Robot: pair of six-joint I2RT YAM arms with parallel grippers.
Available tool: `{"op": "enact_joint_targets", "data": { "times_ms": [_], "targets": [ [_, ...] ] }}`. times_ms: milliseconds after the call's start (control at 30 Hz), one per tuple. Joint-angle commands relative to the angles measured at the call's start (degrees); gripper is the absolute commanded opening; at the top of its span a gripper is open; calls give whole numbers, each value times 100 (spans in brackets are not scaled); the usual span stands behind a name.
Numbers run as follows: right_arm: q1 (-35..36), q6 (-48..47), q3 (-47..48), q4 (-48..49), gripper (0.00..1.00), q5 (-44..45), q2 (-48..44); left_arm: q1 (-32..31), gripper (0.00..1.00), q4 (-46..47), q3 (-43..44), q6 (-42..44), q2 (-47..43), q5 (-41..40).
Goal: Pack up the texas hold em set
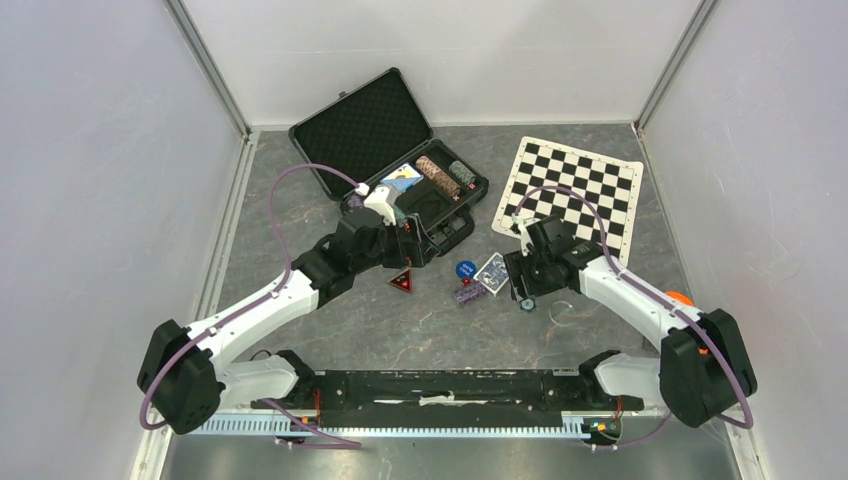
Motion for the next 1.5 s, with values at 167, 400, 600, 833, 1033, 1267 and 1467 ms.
{"op": "enact_joint_targets", "data": {
  "times_ms": [167,400,600,833,1033,1267,1467],
  "targets": [
    [298,162,155,-289,66,650,569,21,100,48,231,-222,-24,-5],
    [443,273,138,-213,67,888,897,24,100,13,258,-207,0,-49],
    [442,202,105,-67,64,920,1238,24,100,-30,282,-128,27,-24],
    [443,213,15,125,57,781,1323,23,100,-101,269,-58,-3,-78],
    [443,200,-39,139,44,773,1259,22,100,-184,336,-50,55,4],
    [443,99,216,-53,42,664,857,18,100,-422,673,-236,497,512],
    [443,61,468,-241,42,564,518,19,100,-23,778,-686,933,1167]
  ]
}}
